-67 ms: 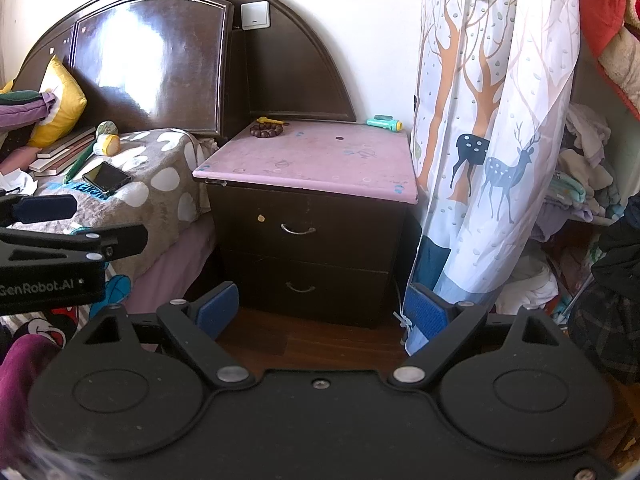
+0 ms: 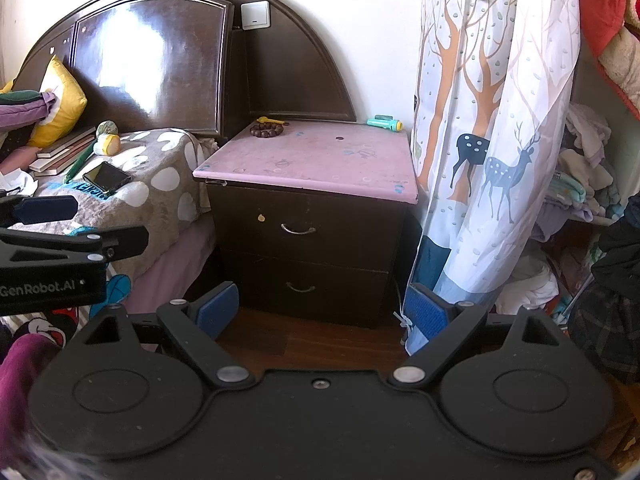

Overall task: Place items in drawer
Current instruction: 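Move both tools toward the pink-topped nightstand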

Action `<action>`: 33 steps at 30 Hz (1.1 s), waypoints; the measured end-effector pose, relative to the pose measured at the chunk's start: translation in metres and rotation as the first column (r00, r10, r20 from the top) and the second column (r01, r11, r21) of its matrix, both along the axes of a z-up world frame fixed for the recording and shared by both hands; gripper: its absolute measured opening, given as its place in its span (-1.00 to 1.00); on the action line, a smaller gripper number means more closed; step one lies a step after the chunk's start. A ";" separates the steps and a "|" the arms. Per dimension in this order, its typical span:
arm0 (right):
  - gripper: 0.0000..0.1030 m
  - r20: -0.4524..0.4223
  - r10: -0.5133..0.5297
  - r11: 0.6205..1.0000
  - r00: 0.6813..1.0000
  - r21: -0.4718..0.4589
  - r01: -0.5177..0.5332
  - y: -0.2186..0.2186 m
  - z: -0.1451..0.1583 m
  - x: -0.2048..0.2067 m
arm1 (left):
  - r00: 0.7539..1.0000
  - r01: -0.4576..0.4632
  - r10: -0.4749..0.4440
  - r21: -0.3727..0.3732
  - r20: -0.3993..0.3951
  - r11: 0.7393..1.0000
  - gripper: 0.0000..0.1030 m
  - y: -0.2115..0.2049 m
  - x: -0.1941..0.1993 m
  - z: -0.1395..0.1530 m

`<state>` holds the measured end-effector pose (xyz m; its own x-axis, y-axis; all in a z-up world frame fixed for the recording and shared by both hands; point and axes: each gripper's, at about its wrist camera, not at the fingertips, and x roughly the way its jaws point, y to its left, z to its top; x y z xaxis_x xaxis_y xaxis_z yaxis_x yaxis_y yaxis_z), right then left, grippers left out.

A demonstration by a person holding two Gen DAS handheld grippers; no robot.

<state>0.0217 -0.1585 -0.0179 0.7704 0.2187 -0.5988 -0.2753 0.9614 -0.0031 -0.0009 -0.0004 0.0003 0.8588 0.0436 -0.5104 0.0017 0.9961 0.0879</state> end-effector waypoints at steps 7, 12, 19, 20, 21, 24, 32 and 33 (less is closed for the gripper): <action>0.79 0.005 0.001 1.000 1.000 0.002 -0.001 0.000 0.001 -0.001 | 1.000 0.001 -0.001 0.003 -0.006 1.000 0.59 -0.002 0.002 -0.001; 0.79 0.003 0.001 1.000 1.000 -0.002 -0.001 0.001 0.001 -0.001 | 1.000 0.003 -0.003 0.003 -0.007 1.000 0.59 -0.001 0.001 0.000; 0.79 0.001 0.001 1.000 1.000 0.000 -0.001 0.001 0.001 0.000 | 1.000 0.002 -0.002 0.009 -0.008 1.000 0.59 -0.002 0.000 0.003; 0.79 0.001 0.002 1.000 1.000 0.000 -0.002 0.000 0.001 -0.001 | 1.000 0.003 -0.003 0.009 -0.009 1.000 0.59 -0.002 0.000 0.003; 0.79 0.001 0.003 1.000 1.000 0.000 -0.003 0.001 0.002 -0.002 | 1.000 0.004 -0.004 0.010 -0.009 1.000 0.59 -0.002 0.000 0.003; 0.79 0.001 0.004 1.000 1.000 -0.001 -0.004 0.001 0.003 -0.003 | 1.000 0.005 -0.005 0.011 -0.009 1.000 0.59 -0.004 -0.002 0.003; 0.79 0.000 0.004 1.000 1.000 0.000 -0.004 0.000 0.003 -0.001 | 1.000 0.005 -0.005 0.012 -0.011 1.000 0.59 -0.003 0.001 0.001; 0.79 0.000 0.003 1.000 1.000 0.000 -0.003 0.000 0.003 -0.001 | 1.000 0.005 -0.005 0.012 -0.011 1.000 0.59 -0.003 0.000 0.001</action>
<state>0.0203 -0.1583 -0.0146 0.7697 0.2212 -0.5988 -0.2785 0.9604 -0.0031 -0.0005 -0.0031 0.0018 0.8535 0.0459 -0.5191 0.0073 0.9950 0.0999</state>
